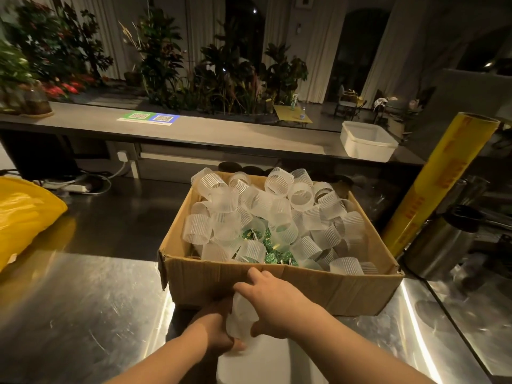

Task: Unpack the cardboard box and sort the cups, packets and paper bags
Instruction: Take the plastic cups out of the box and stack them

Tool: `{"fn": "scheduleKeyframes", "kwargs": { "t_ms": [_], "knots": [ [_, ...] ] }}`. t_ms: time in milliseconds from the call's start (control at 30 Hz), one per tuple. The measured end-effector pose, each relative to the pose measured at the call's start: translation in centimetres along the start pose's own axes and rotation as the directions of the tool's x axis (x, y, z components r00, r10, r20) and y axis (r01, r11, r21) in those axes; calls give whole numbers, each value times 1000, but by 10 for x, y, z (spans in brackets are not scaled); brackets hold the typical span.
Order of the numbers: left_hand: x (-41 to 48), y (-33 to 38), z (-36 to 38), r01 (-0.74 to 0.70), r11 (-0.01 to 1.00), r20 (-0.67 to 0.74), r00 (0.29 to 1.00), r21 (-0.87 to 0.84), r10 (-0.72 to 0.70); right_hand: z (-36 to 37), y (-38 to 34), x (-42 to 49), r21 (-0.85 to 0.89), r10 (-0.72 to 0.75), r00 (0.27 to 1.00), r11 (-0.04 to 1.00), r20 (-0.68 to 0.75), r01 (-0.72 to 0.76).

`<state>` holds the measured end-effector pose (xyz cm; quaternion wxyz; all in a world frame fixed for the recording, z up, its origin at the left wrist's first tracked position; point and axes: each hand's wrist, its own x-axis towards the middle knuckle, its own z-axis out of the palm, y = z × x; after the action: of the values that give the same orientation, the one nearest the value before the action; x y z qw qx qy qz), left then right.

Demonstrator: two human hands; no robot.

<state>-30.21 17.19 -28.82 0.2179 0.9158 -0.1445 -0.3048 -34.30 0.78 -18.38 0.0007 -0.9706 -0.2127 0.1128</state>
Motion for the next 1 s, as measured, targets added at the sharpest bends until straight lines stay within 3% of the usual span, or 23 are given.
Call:
{"fn": "scheduleKeyframes", "kwargs": {
  "t_ms": [267,367,433,567,700,900,1000],
  "knots": [
    [-15,7,-27,5,1000,109,994,24,-8,-24,12,-4,29,-64,997,997,-47,66],
    [-37,25,-60,-14,997,76,997,81,8,-46,25,-7,175,-38,996,983,-79,51],
    [-53,39,-90,-15,983,39,999,182,8,-62,40,-5,344,78,985,939,-156,-20],
    [-64,61,-145,-64,995,-171,982,78,77,-75,71,7,515,298,921,847,-252,-133],
    [-14,61,-164,-140,983,-544,837,-121,53,-57,81,36,583,419,877,783,-234,-219],
    [37,59,-142,113,993,-517,849,-23,-108,-33,76,73,637,545,810,708,-217,-306],
    [43,56,-139,76,994,-582,806,-75,-105,-28,77,84,671,600,769,665,-218,-328]
  ]
}}
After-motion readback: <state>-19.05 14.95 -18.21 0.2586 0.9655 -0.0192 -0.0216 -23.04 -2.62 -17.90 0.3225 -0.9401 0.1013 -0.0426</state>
